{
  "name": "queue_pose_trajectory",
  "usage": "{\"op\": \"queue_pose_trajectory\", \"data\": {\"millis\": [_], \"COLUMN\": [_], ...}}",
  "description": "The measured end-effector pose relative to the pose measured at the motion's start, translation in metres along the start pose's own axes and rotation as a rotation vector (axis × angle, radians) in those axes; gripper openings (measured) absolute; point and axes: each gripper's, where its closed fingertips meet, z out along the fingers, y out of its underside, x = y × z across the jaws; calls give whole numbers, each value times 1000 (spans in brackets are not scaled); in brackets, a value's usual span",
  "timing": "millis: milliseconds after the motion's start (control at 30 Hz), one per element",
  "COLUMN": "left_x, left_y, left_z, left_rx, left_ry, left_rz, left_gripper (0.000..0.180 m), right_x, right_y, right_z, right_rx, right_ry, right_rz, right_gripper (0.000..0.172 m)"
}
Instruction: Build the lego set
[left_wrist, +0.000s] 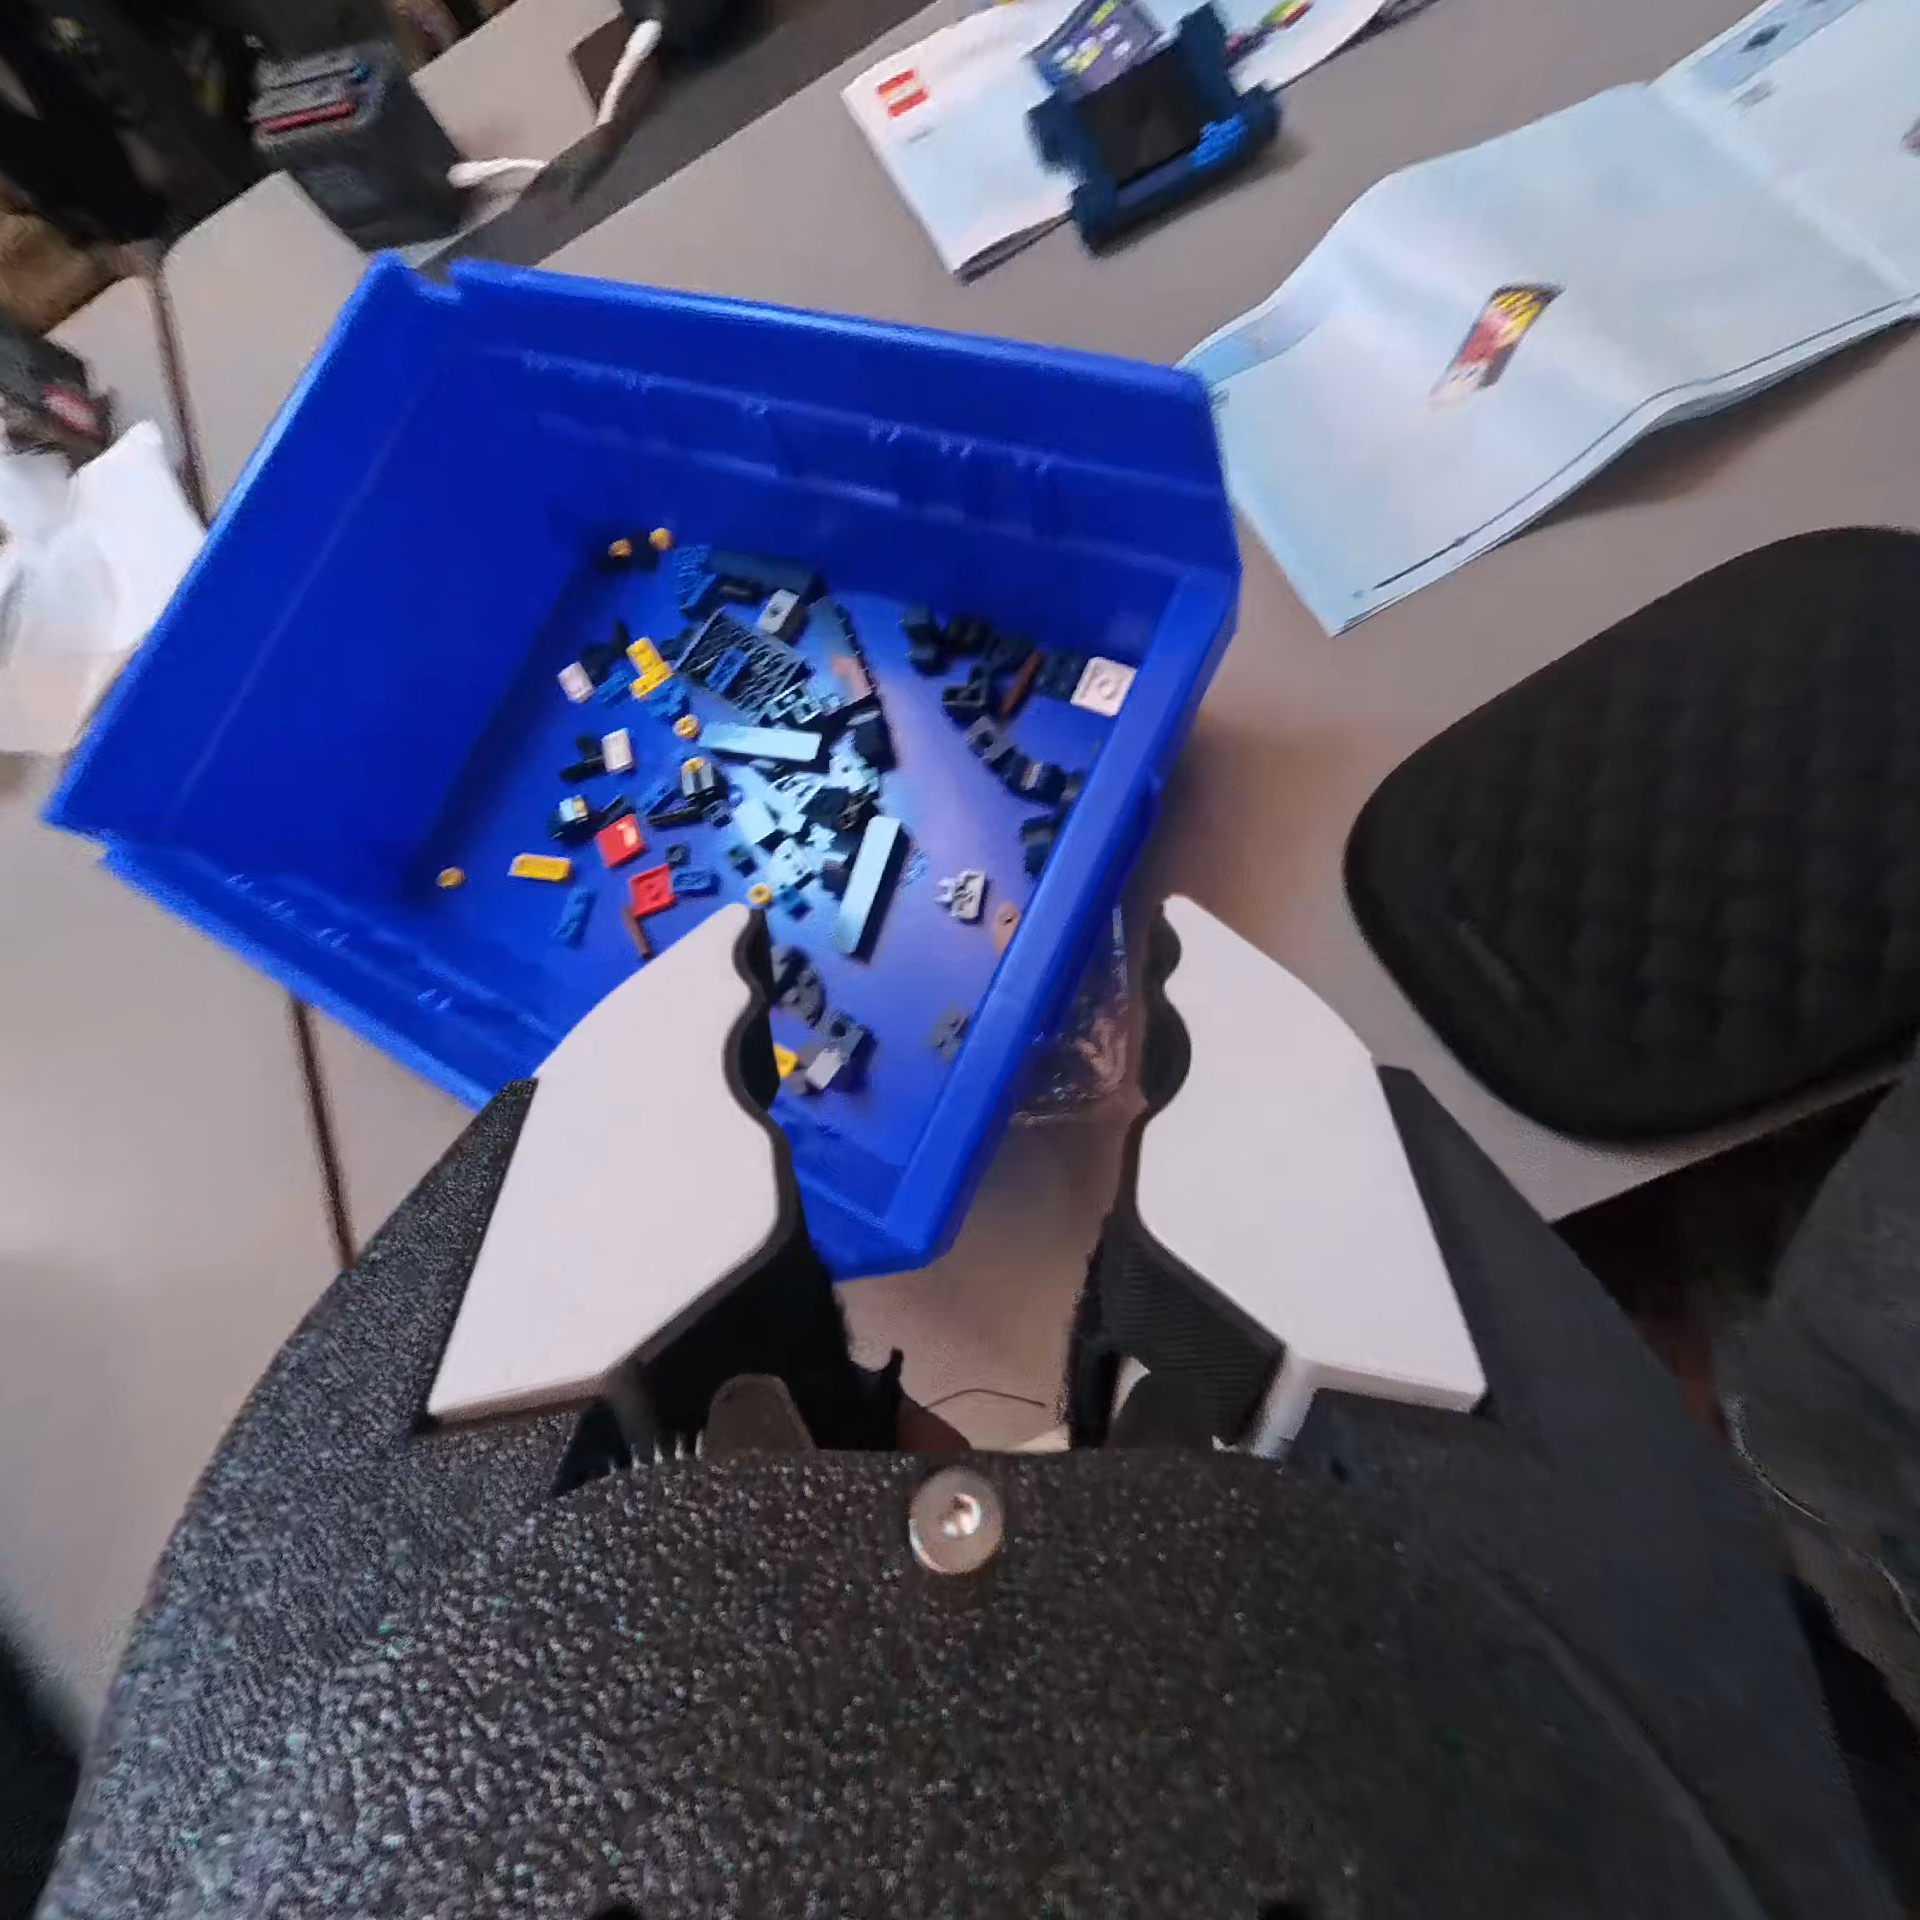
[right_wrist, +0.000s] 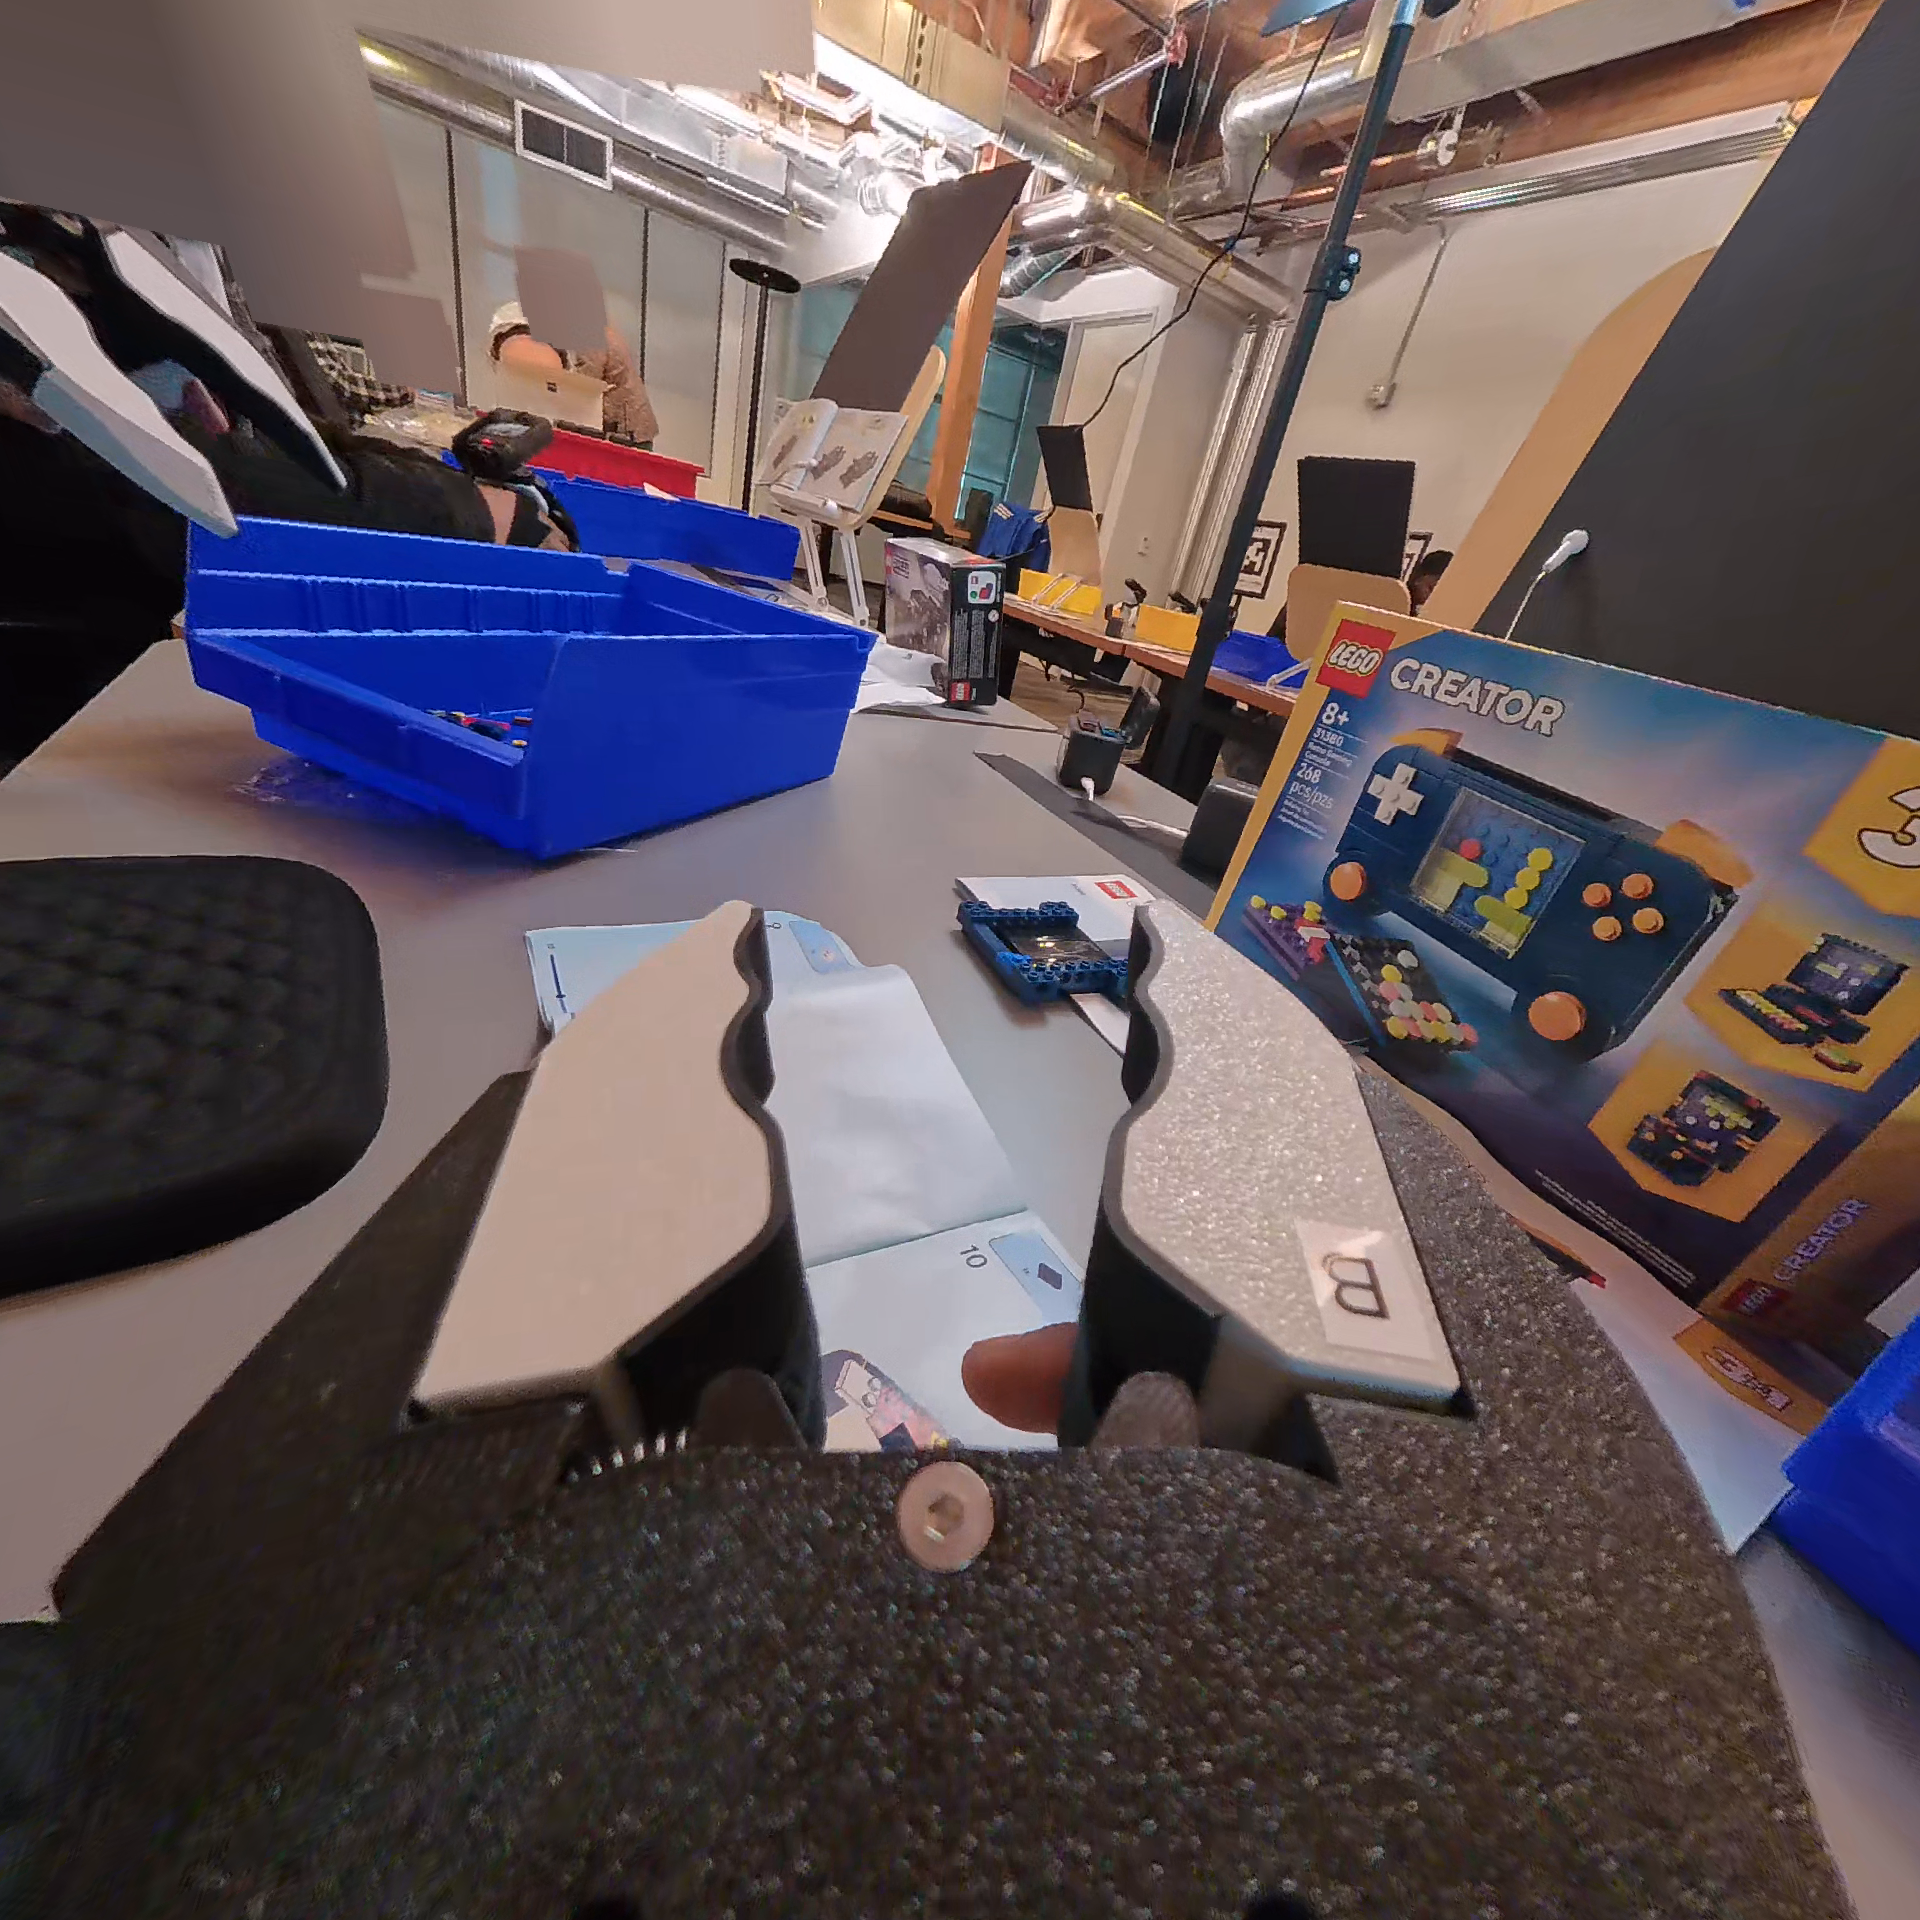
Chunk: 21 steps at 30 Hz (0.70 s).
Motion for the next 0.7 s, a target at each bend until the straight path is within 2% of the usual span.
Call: {"op": "queue_pose_trajectory", "data": {"millis": [100,200,300,433,700], "left_x": [-4,-15,-28,-16,10], "left_y": [5,6,7,7,13], "left_z": [2,4,4,17,40], "left_rx": [-44,-62,-121,-186,-183], "left_ry": [-31,-68,-70,30,128], "left_rz": [6,24,43,77,37], "left_gripper": [68,55,55,52,53], "right_x": [-2,-5,-6,-6,-5], "right_y": [1,0,1,0,1], "right_z": [1,1,1,0,-1], "right_rx": [-6,-4,-6,-2,-2], "right_ry": [-13,-23,-31,-34,-39], "right_rz": [3,-1,0,1,18], "right_gripper": [66,66,65,65,64]}}
